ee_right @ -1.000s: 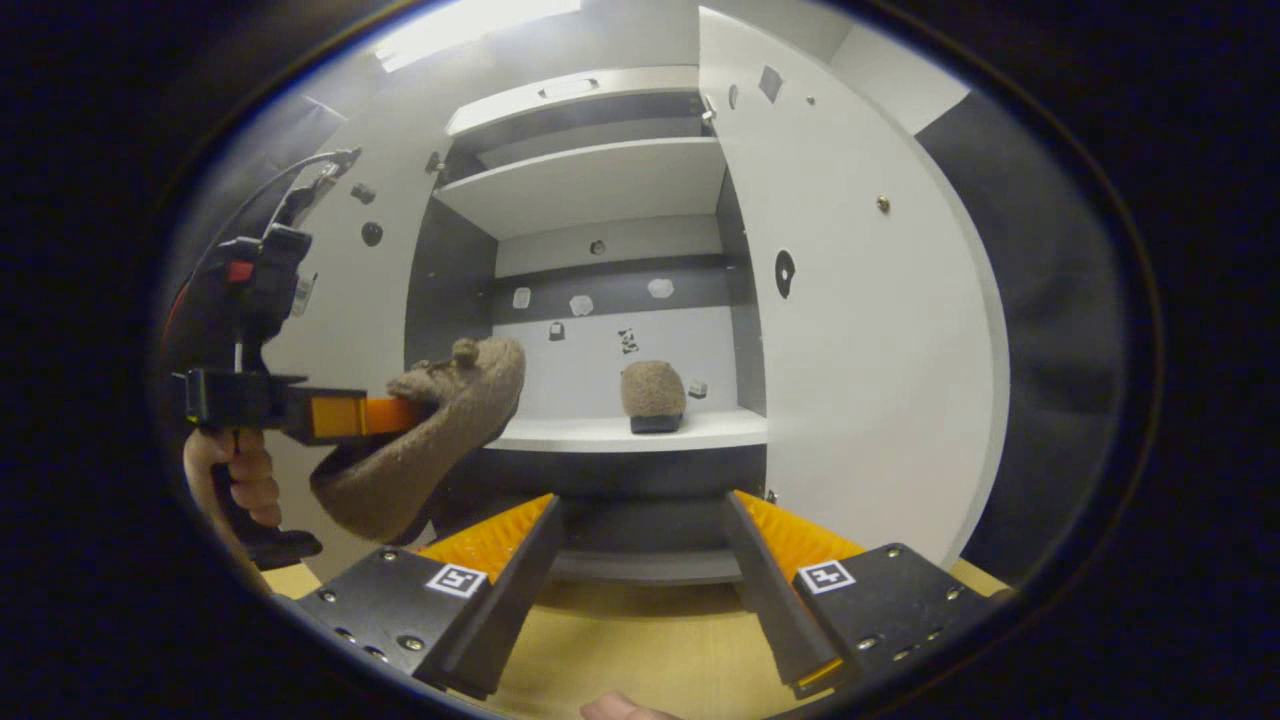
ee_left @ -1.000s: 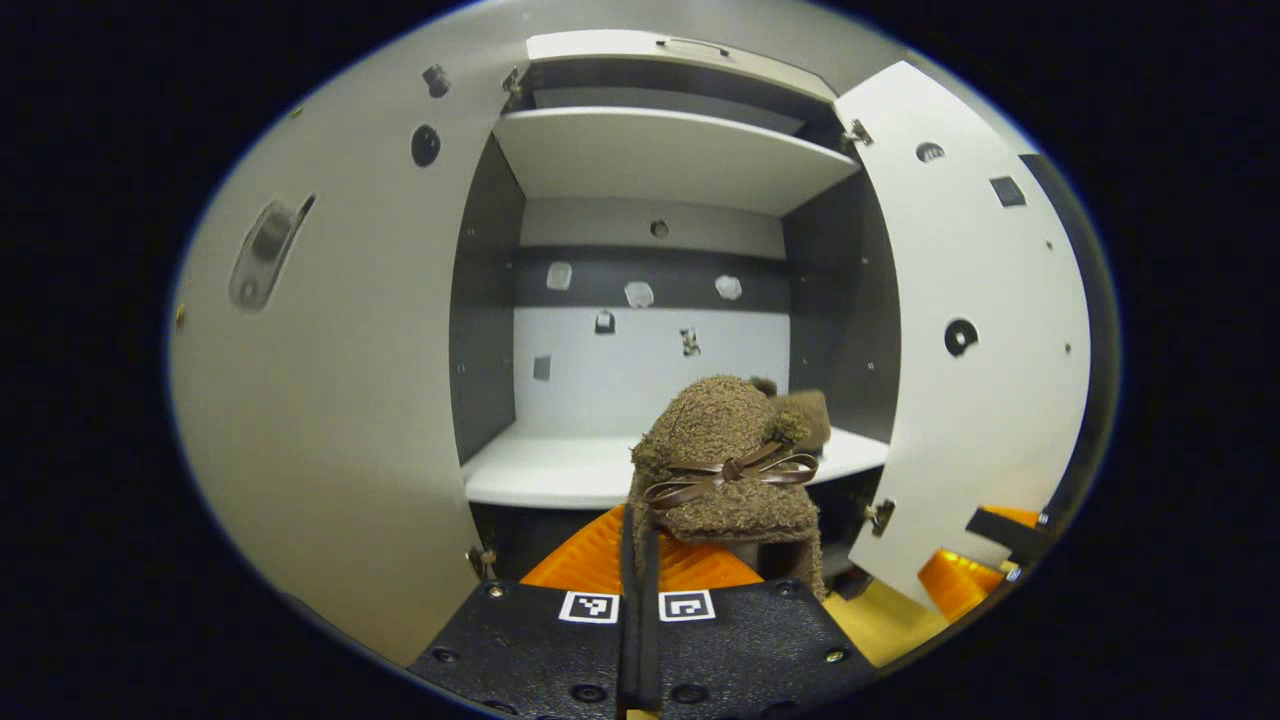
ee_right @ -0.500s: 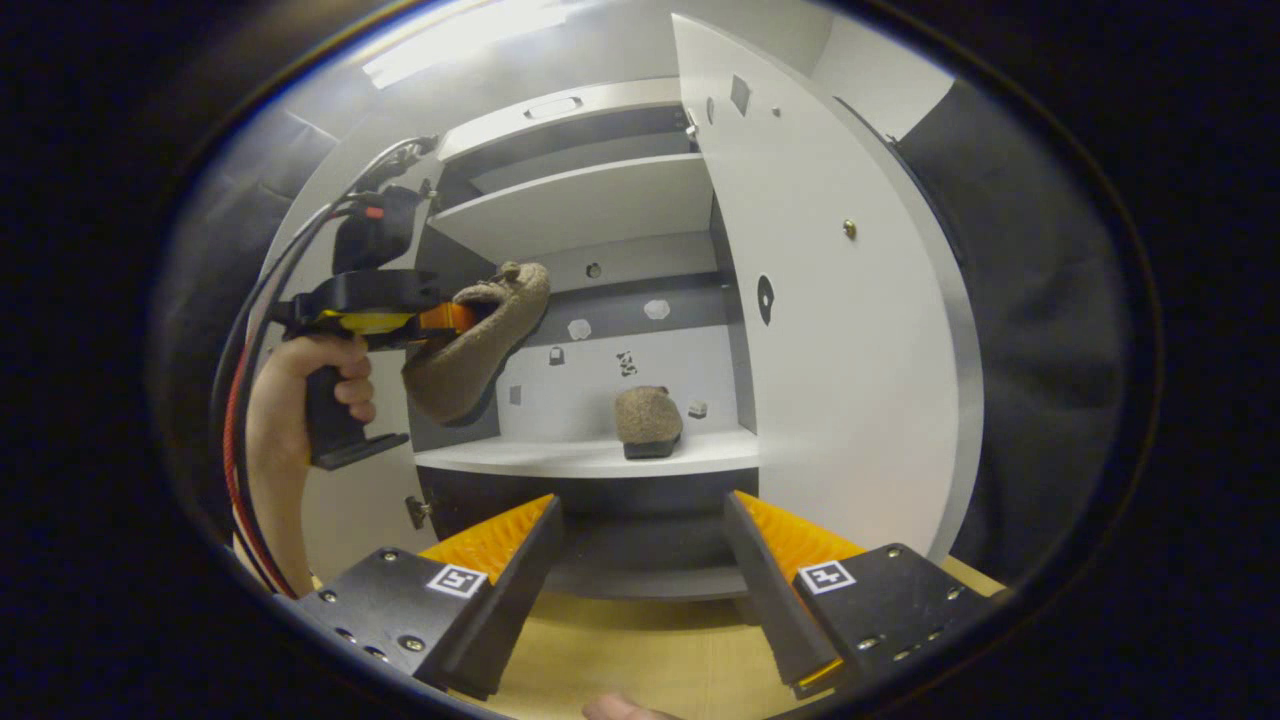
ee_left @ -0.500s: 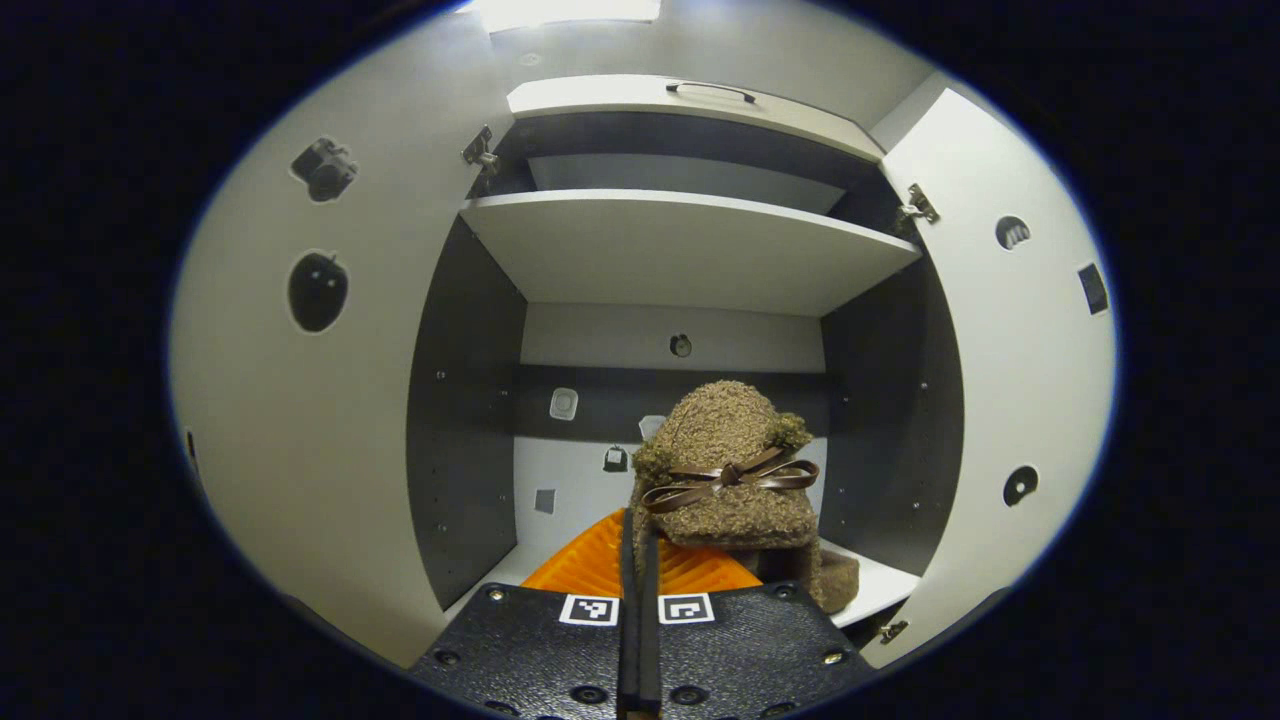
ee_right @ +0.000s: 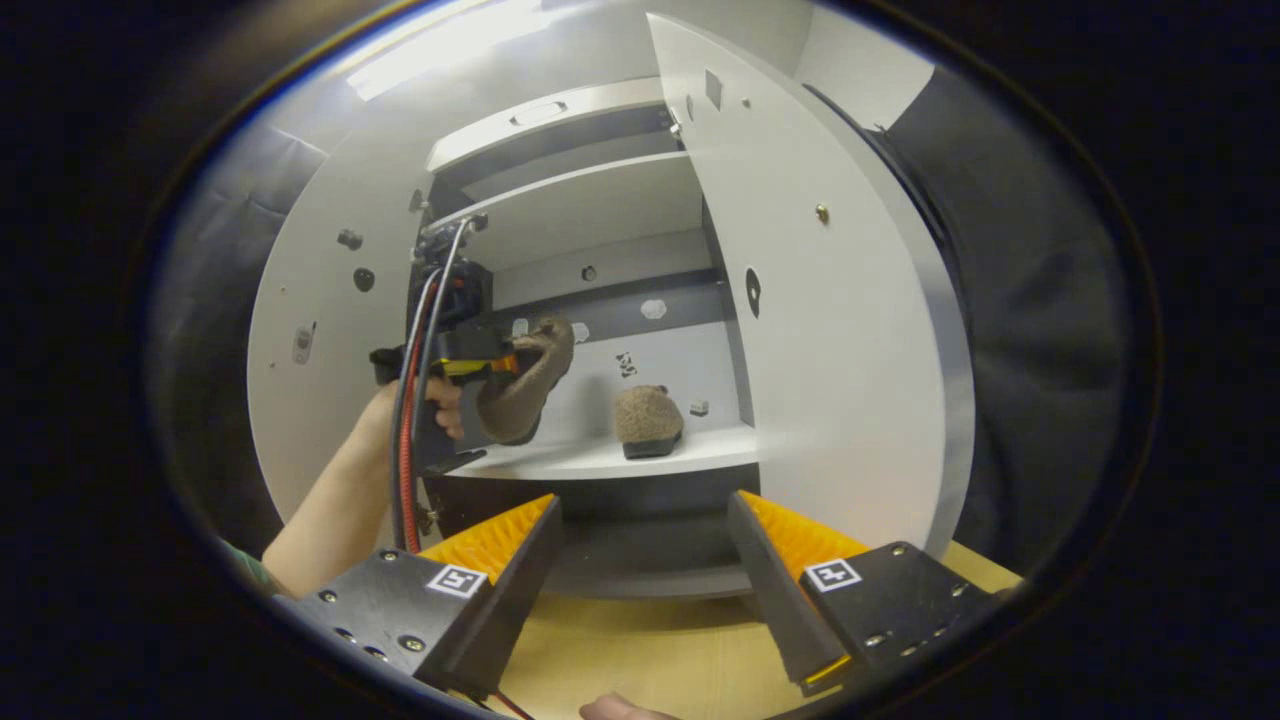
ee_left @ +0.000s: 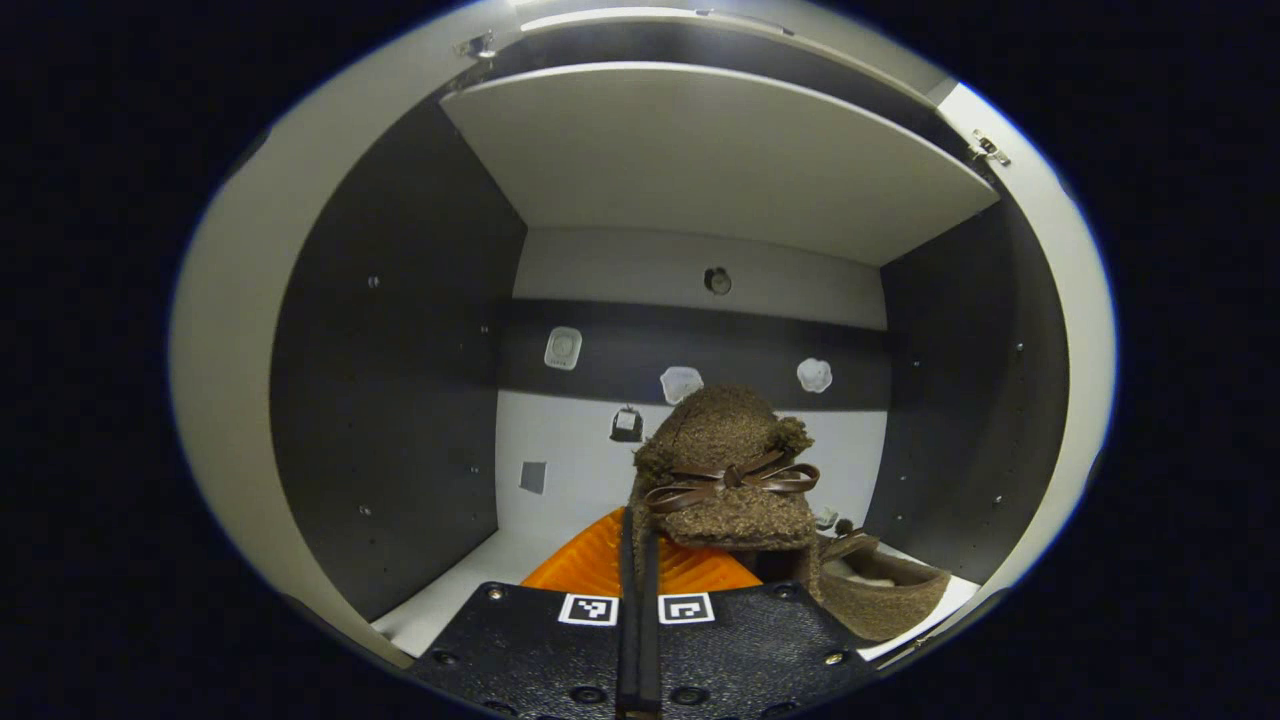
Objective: Grab one shoe with the right hand and put it into the shoe cabinet, grab the other shoe with the left hand and put it into the shoe cabinet; then close the right door with the right hand and the left door with the left hand.
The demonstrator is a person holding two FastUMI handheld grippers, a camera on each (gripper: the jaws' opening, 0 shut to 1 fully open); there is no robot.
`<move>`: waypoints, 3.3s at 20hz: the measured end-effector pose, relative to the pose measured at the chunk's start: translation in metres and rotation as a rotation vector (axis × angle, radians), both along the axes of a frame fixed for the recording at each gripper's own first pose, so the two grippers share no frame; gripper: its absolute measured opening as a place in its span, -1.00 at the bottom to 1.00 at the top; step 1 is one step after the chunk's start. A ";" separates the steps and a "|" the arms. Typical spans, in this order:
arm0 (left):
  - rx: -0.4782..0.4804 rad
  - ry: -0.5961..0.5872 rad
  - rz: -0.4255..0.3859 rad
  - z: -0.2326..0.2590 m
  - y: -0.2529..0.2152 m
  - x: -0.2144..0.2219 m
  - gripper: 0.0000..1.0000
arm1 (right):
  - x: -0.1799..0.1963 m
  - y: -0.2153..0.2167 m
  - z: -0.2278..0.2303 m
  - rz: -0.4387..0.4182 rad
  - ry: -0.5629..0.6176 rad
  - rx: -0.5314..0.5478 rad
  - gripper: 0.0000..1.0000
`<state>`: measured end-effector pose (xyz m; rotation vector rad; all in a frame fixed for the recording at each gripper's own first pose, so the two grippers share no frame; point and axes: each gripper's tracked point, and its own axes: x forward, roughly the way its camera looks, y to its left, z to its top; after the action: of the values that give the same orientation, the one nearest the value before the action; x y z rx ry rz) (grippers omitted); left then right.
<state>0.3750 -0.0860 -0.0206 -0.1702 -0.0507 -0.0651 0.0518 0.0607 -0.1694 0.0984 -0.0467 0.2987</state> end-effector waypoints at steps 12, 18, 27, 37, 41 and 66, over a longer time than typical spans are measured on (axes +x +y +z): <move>0.065 0.119 -0.002 -0.049 -0.002 0.030 -0.95 | -0.011 0.007 0.004 -0.007 -0.057 -0.054 0.99; 0.101 0.104 -0.008 -0.040 -0.006 0.030 -0.06 | -0.018 0.008 0.003 -0.016 -0.053 -0.047 0.99; 0.117 0.034 -0.068 -0.009 -0.005 -0.021 0.96 | -0.056 -0.004 0.000 -0.057 -0.050 -0.075 0.92; 0.004 -0.009 -0.109 0.006 0.027 -0.188 0.95 | -0.143 -0.015 0.009 -0.060 -0.112 -0.100 0.99; 0.024 -0.056 -0.073 0.012 0.056 -0.247 0.92 | -0.176 -0.016 0.028 -0.053 -0.137 -0.097 0.99; -0.010 -0.097 -0.233 -0.037 0.046 -0.447 0.93 | -0.064 -0.265 0.146 -0.016 -0.016 -0.180 0.95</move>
<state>-0.0723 -0.0398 -0.0573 -0.1827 -0.1281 -0.3061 -0.0126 -0.2039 -0.0235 -0.0831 -0.0360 0.2860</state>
